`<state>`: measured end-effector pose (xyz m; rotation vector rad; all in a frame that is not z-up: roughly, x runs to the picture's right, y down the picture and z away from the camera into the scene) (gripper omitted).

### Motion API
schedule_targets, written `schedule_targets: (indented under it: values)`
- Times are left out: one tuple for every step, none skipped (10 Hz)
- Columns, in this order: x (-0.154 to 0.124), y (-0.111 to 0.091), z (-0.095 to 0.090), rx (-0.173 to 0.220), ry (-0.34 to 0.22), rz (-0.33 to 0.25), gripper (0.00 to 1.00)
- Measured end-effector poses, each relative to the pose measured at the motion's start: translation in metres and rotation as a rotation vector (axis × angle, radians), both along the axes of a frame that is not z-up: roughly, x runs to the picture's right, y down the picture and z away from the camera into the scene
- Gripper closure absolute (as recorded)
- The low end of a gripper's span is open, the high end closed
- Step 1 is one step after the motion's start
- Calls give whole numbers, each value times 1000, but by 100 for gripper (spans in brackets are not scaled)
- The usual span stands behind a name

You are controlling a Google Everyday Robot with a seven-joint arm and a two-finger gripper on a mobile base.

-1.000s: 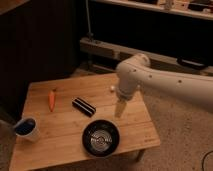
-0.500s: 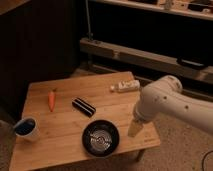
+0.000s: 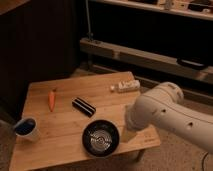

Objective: Move the arm in a circular motion

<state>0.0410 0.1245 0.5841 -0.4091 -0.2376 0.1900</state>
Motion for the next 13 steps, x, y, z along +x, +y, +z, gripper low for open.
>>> schedule_targets:
  values:
    - [-27, -9, -7, 28, -48, -28, 20]
    - [-57, -19, -16, 61, -102, -61, 20]
    - [-84, -29, -23, 88, -148, -88, 20]
    - [-108, -39, -29, 116, -189, -119, 20]
    - [-128, -48, -31, 137, -220, -140, 20]
    - [-156, -64, -31, 166, -257, -169, 20]
    - [-172, -77, -28, 181, -272, -186, 20]
    - [-192, -94, -20, 195, -283, -205, 20]
    - [-205, -108, -9, 196, -284, -212, 20]
    - [-211, -125, 7, 191, -275, -212, 20]
    - [-210, -144, 26, 182, -260, -202, 20]
    - [-205, -157, 41, 173, -245, -198, 20]
    - [-195, -172, 59, 157, -219, -188, 20]
